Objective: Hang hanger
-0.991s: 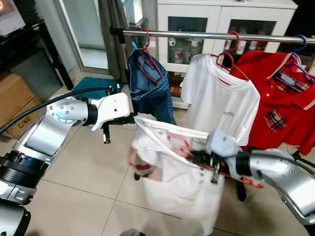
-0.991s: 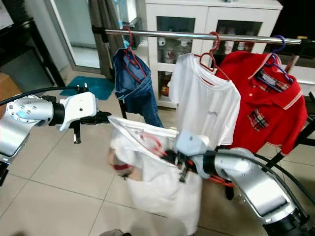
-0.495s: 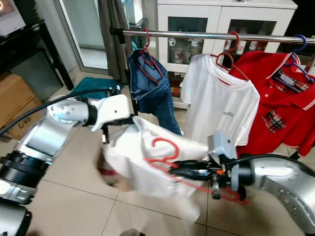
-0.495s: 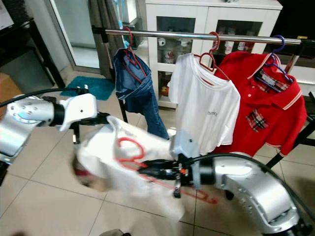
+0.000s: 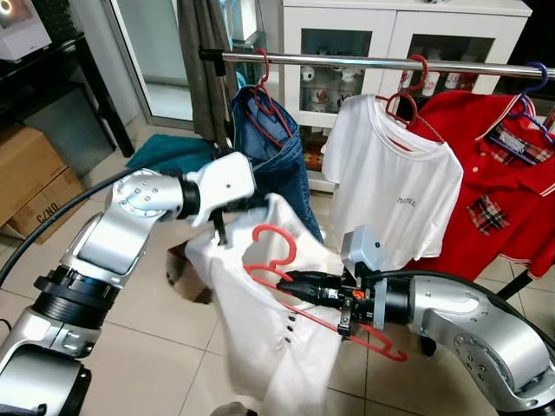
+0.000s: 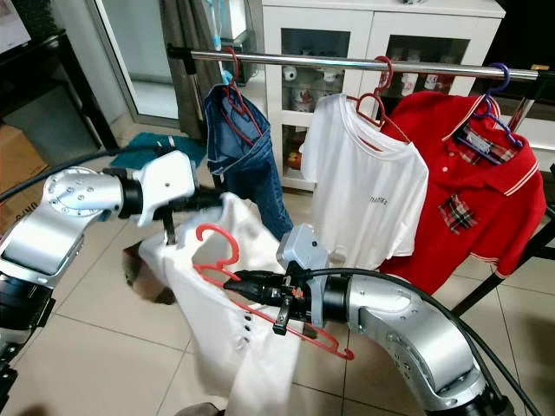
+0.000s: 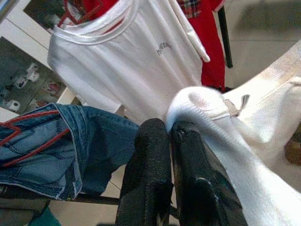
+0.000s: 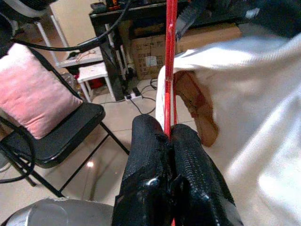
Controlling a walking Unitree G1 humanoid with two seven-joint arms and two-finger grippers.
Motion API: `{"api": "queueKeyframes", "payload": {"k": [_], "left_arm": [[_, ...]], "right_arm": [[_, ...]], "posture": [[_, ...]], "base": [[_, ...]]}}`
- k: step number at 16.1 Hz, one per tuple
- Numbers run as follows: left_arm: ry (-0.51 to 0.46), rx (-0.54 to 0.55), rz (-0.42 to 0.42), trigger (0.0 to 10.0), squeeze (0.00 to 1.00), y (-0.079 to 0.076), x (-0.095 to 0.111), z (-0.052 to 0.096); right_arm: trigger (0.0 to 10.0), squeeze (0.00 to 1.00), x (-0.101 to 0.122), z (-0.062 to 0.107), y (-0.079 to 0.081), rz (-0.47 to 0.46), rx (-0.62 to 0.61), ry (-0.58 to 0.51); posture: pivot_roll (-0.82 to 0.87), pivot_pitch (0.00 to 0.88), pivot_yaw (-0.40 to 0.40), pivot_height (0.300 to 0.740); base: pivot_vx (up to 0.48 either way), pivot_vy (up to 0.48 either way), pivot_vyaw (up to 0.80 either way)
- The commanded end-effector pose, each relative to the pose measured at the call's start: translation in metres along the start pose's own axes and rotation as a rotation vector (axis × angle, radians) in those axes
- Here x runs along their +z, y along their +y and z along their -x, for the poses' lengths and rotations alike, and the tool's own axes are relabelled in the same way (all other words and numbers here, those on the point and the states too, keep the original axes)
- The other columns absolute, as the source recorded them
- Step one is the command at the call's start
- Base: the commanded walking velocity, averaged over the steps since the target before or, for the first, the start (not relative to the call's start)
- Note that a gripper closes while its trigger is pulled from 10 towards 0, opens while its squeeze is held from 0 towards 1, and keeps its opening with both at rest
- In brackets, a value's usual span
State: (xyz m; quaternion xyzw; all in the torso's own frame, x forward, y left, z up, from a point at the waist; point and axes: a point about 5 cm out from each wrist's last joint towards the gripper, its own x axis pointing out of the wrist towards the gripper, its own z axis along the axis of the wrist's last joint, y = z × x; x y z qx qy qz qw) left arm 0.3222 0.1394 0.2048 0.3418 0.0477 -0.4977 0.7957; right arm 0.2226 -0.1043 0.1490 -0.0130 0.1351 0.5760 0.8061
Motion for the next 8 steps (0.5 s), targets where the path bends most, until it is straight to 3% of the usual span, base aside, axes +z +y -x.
{"api": "queueKeyframes", "payload": {"k": [1,4,8], "left_arm": [[-0.017,0.029,-0.008,10.0,1.0,0.006,0.005,0.005],[-0.005,0.035,0.008,10.0,1.0,0.004,0.001,0.016],[-0.021,0.164,0.076,10.0,1.0,0.022,-0.003,0.047]], "right_arm": [[10.0,0.0,0.006,-0.001,-0.002,0.029,-0.012,-0.014],[10.0,0.0,0.003,0.0,-0.007,0.028,-0.055,-0.002],[10.0,0.0,0.0,0.003,-0.027,0.02,-0.229,0.001]], "posture": [[-0.05,0.0,0.086,0.74],[-0.05,0.0,0.083,0.74],[-0.05,0.0,0.082,0.74]], "base": [[0.0,0.0,0.0],[0.0,0.0,0.0],[0.0,0.0,0.0]]}}
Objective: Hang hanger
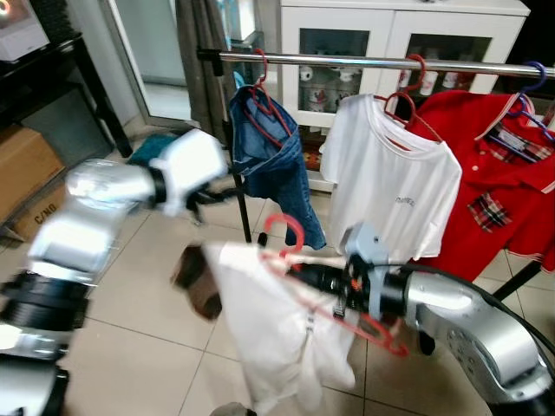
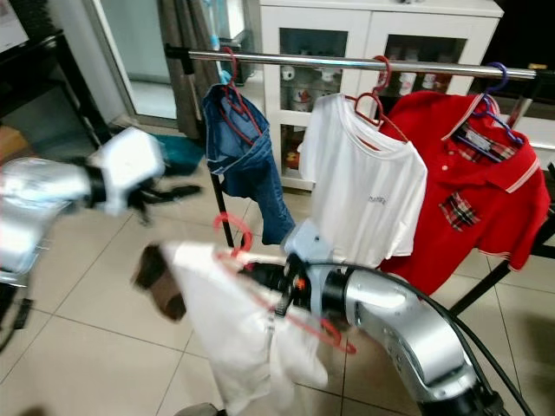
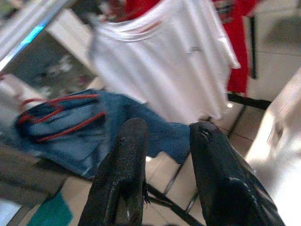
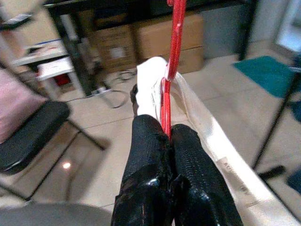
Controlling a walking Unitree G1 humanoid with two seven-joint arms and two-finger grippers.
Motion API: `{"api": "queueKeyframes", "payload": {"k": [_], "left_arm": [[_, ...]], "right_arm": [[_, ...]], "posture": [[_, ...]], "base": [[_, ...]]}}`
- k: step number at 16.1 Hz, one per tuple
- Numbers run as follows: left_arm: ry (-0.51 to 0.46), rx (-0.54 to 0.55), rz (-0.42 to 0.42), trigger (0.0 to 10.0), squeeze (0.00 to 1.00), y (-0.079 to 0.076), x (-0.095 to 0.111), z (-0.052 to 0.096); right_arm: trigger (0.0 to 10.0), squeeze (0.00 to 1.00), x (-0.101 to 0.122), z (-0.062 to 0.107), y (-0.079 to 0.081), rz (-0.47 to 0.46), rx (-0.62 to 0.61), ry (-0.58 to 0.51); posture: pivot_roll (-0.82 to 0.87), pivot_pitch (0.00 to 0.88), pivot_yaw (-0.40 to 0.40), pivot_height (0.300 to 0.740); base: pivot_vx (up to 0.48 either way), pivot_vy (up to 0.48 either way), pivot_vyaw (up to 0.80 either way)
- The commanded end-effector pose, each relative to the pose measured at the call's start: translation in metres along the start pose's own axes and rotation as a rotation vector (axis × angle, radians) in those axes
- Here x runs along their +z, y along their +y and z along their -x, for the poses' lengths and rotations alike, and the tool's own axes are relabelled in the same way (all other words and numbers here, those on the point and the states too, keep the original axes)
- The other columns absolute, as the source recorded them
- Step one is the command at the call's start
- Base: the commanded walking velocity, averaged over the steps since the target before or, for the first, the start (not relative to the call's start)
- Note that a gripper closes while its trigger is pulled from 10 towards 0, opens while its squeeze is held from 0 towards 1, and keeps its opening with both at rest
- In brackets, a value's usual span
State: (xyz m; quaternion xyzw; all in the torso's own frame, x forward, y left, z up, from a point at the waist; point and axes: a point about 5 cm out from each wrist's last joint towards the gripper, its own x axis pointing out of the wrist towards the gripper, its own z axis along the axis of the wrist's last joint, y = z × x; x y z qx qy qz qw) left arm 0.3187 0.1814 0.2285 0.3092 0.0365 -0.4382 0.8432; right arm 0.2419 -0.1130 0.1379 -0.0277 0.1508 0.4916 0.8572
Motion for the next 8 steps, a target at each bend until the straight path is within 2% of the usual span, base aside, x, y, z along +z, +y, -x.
{"api": "queueKeyframes", "payload": {"k": [1,2,4,5,6,8], "left_arm": [[-0.011,0.04,0.053,10.0,1.0,0.004,-0.002,0.015],[-0.017,0.039,0.1,10.0,1.0,0.0,-0.006,0.022],[-0.028,0.023,0.185,10.0,1.0,-0.018,-0.014,0.025],[-0.008,0.026,0.204,10.0,1.0,-0.028,-0.021,0.023],[-0.001,0.028,0.209,10.0,1.0,-0.031,-0.024,0.022],[-0.025,0.077,0.285,10.0,1.0,-0.047,-0.031,0.016]], "right_arm": [[10.0,0.0,0.013,0.002,-0.014,0.023,-0.113,-0.077],[10.0,0.0,0.018,0.001,-0.02,0.004,-0.169,-0.123],[10.0,0.0,0.027,0.001,-0.028,-0.038,-0.247,-0.196],[10.0,0.0,0.03,0.0,-0.031,-0.056,-0.273,-0.215],[10.0,0.0,0.031,0.0,-0.031,-0.062,-0.28,-0.22],[10.0,0.0,0.036,-0.002,-0.034,-0.06,-0.298,-0.227]], "posture": [[-0.06,0.0,0.085,0.74],[-0.06,0.0,0.085,0.74],[-0.06,0.0,0.082,0.74],[-0.05,0.0,0.077,0.74],[-0.05,0.0,0.077,0.74],[-0.05,0.0,0.073,0.74]], "base": [[0.0,0.0,0.0],[0.0,0.0,0.0],[0.0,0.0,0.0],[0.0,0.0,0.0],[0.0,0.0,0.0],[0.0,0.0,0.0]]}}
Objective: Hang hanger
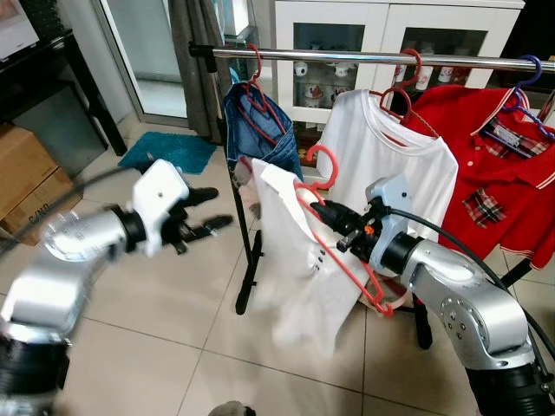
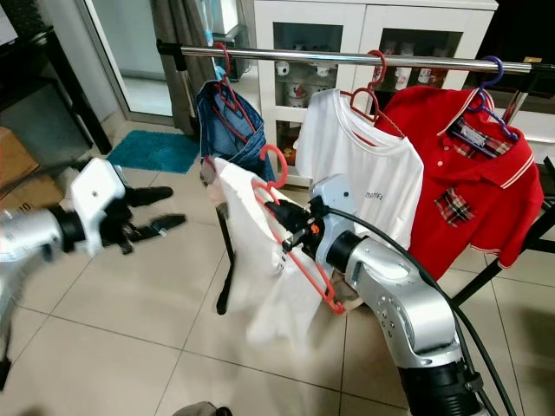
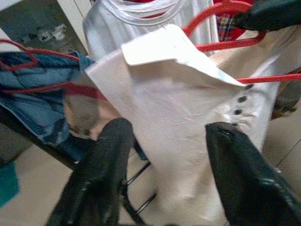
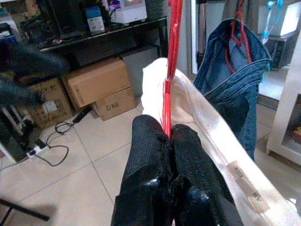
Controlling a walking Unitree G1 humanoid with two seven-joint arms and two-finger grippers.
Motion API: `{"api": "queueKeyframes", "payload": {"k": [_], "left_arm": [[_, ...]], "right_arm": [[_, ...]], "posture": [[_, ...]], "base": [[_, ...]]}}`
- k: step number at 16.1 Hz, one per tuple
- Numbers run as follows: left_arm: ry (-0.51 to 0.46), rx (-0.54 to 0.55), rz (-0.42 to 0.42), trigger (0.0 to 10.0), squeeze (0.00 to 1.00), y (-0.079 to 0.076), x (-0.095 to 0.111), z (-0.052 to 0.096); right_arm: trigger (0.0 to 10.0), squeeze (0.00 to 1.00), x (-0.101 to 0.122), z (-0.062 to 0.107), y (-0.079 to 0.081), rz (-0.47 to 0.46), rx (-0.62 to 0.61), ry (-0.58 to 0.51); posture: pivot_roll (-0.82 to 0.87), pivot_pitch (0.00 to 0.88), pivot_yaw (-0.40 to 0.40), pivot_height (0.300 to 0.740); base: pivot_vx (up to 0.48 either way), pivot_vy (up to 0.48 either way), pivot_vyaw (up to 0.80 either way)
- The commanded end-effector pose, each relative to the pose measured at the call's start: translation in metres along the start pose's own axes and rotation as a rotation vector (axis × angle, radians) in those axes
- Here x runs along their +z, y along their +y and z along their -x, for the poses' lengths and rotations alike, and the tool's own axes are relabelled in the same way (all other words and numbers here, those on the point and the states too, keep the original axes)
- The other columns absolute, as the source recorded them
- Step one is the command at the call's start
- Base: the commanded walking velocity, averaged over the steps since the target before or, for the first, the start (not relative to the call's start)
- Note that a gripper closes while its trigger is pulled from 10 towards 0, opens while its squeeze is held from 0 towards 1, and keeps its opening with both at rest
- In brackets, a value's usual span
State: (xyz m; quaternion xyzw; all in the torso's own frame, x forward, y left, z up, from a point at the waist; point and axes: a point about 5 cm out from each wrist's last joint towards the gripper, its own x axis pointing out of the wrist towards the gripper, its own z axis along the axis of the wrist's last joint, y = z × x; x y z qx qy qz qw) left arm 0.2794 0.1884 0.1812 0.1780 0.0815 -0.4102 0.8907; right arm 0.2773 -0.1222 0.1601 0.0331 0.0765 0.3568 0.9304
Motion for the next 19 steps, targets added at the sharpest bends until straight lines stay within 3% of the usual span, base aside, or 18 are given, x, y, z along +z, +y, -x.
{"api": "queueKeyframes", "payload": {"k": [1,3,4,5,6,7,10,12,14,15,17,18,19], "left_arm": [[0.002,0.038,0.003,10.0,1.0,0.0,-0.001,0.003],[0.012,0.1,0.032,10.0,1.0,-0.002,-0.011,0.004],[0.017,0.189,0.052,10.0,1.0,0.002,-0.019,0.007],[0.017,0.235,0.058,10.0,0.89,0.005,-0.021,0.009],[0.012,0.301,0.073,10.0,0.64,0.011,-0.024,0.011],[-0.004,0.372,0.088,10.0,0.0,0.019,-0.024,0.014],[-0.011,0.371,0.142,10.0,0.0,0.024,-0.027,0.012],[-0.105,0.259,0.127,10.0,0.0,0.024,-0.004,0.008],[-0.182,0.085,0.045,10.0,0.0,0.022,0.023,0.009],[-0.2,-0.069,-0.003,10.0,0.0,0.019,0.037,0.012],[-0.171,-0.319,-0.101,10.0,0.0,0.015,0.05,0.014],[-0.147,-0.413,-0.118,2.4,0.0,0.013,0.051,0.013],[-0.111,-0.478,-0.166,2.4,0.0,0.01,0.05,0.009]], "right_arm": [[10.0,0.0,0.009,-0.001,-0.002,0.012,-0.007,-0.03],[10.0,0.0,0.012,0.0,-0.003,0.017,0.005,-0.036],[10.0,0.0,0.014,0.004,-0.002,0.025,0.05,-0.036],[10.0,0.0,0.015,0.007,-0.002,0.03,0.081,-0.031],[10.0,0.0,0.015,0.012,0.0,0.036,0.137,-0.02],[10.0,0.0,0.014,0.017,0.003,0.032,0.202,-0.009],[10.0,0.0,0.016,0.031,0.014,0.017,0.366,0.012],[10.0,0.0,0.015,0.033,0.015,0.076,0.383,0.056],[10.0,0.0,0.015,0.029,0.013,0.125,0.353,0.082],[10.0,0.0,0.016,0.026,0.014,0.152,0.36,0.094],[10.0,0.0,0.021,0.024,0.021,0.188,0.411,0.096],[10.0,0.0,0.022,0.023,0.023,0.198,0.423,0.096],[10.0,0.0,0.023,0.022,0.025,0.208,0.429,0.094]], "posture": [[-0.05,0.0,0.07,0.74],[-0.05,0.0,0.067,0.74],[-0.05,0.0,0.065,0.74],[-0.05,0.0,0.066,0.74],[-0.05,0.0,0.066,0.74],[-0.05,0.0,0.067,0.74],[-0.05,0.0,0.07,0.74],[-0.06,0.0,0.065,0.74],[-0.05,0.0,0.061,0.74],[-0.05,0.0,0.056,0.74],[-0.04,0.0,0.052,0.74],[-0.04,0.0,0.054,0.74],[-0.04,0.0,0.054,0.74]], "base": [[0.0,0.0,0.0],[0.0,0.0,0.0],[0.0,0.0,0.0],[0.0,0.0,0.0],[0.0,0.0,0.0],[0.0,0.0,0.0],[0.0,0.0,0.0],[0.0,0.0,0.0],[0.0,0.0,0.0],[0.0,0.0,0.0],[0.0,0.0,0.0],[0.0,0.0,0.0],[0.0,0.0,0.0]]}}
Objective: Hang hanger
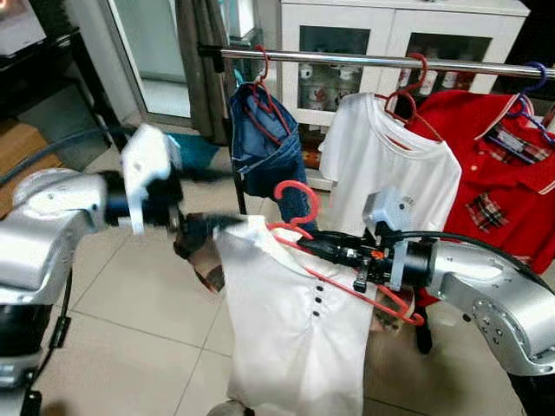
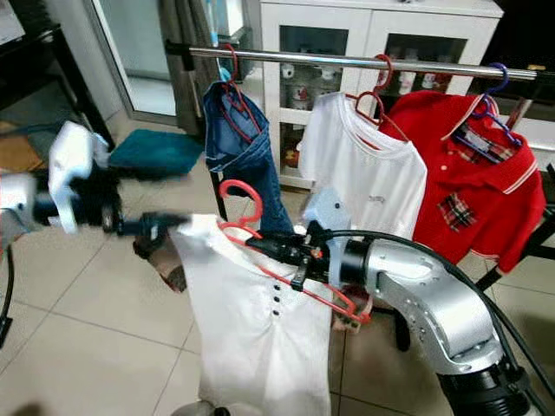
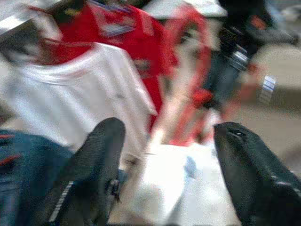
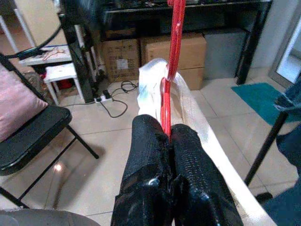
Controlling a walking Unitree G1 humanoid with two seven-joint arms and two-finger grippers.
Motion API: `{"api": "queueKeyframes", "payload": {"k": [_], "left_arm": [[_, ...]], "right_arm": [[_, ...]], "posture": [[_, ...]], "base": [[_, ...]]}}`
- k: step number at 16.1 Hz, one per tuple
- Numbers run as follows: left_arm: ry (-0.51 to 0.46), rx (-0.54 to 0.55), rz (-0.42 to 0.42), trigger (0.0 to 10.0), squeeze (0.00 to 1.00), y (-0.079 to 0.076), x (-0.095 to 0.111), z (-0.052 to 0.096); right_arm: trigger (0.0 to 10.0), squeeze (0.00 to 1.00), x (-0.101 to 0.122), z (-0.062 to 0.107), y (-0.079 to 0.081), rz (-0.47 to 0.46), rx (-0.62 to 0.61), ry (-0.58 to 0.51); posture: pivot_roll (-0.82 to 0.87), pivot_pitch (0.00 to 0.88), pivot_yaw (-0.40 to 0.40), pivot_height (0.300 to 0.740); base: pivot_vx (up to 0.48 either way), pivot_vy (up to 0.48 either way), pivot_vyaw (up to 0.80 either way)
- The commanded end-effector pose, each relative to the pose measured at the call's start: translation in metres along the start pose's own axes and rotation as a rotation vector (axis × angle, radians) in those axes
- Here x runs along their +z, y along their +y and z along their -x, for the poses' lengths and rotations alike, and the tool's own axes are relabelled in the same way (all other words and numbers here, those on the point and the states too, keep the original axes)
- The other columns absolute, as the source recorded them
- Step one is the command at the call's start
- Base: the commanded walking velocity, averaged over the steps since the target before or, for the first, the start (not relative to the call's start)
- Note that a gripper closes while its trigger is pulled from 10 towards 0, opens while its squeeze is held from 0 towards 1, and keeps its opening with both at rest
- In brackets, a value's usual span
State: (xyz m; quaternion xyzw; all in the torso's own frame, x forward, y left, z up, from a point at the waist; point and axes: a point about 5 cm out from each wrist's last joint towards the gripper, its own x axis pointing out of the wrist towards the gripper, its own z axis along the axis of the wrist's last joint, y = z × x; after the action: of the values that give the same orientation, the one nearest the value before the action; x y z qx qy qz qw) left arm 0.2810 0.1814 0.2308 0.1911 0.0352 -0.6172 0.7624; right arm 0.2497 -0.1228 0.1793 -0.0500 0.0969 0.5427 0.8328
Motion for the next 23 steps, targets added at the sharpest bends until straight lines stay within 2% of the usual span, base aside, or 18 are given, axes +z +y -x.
{"api": "queueKeyframes", "payload": {"k": [1,2,3,6,7,8,9,10,18,21,23], "left_arm": [[0.035,-0.054,-0.031,4.9,0.0,0.0,0.001,-0.001],[0.062,-0.098,-0.055,8.6,0.0,-0.001,-0.001,-0.004],[0.082,-0.118,-0.076,10.0,0.0,0.0,-0.002,-0.006],[0.087,-0.171,-0.08,10.0,0.0,0.006,-0.007,-0.015],[0.09,-0.197,-0.07,9.7,0.0,0.009,-0.009,-0.02],[0.081,-0.216,-0.045,4.7,0.0,0.01,-0.01,-0.022],[0.073,-0.238,-0.029,2.0,0.0,0.011,-0.01,-0.024],[0.056,-0.261,-0.004,0.0,0.0,0.011,-0.01,-0.027],[0.028,-0.391,0.033,0.0,0.0,-0.002,-0.017,-0.047],[0.093,-0.409,0.04,0.0,0.0,-0.006,-0.027,-0.053],[0.099,-0.409,0.045,0.0,0.0,-0.007,-0.028,-0.055]], "right_arm": [[10.0,0.0,0.01,-0.002,0.003,0.057,0.02,-0.023],[10.0,0.0,0.011,-0.002,0.003,0.067,0.023,-0.021],[10.0,0.0,0.012,-0.002,0.004,0.074,0.027,-0.02],[10.0,0.0,0.014,-0.002,0.011,0.082,0.072,-0.018],[10.0,0.0,0.014,-0.003,0.016,0.085,0.111,-0.013],[10.0,0.0,0.013,-0.003,0.02,0.087,0.134,-0.008],[10.0,0.0,0.012,-0.003,0.022,0.088,0.149,-0.004],[10.0,0.0,0.012,-0.003,0.024,0.088,0.16,-0.002],[10.0,0.0,0.012,-0.007,0.028,0.088,0.183,-0.002],[10.0,0.0,0.013,-0.008,0.029,0.092,0.198,-0.006],[10.0,0.0,0.014,-0.008,0.03,0.093,0.203,-0.007]], "posture": [[-0.05,0.0,0.063,0.74],[-0.05,0.0,0.074,0.74],[-0.06,0.0,0.076,0.74],[-0.06,0.0,0.075,0.74],[-0.06,0.0,0.076,0.74],[-0.06,0.0,0.077,0.74],[-0.07,0.0,0.077,0.74],[-0.07,0.0,0.079,0.74],[-0.07,0.0,0.077,0.74],[-0.07,0.0,0.075,0.74],[-0.07,0.0,0.076,0.74]], "base": [[0.0,0.0,0.0],[0.0,0.0,0.0],[0.0,0.0,0.0],[0.0,0.0,0.0],[0.0,0.0,0.0],[0.0,0.0,0.0],[0.0,0.0,0.0],[0.0,0.0,0.0],[0.0,0.0,0.0],[0.0,0.0,0.0],[0.0,0.0,0.0]]}}
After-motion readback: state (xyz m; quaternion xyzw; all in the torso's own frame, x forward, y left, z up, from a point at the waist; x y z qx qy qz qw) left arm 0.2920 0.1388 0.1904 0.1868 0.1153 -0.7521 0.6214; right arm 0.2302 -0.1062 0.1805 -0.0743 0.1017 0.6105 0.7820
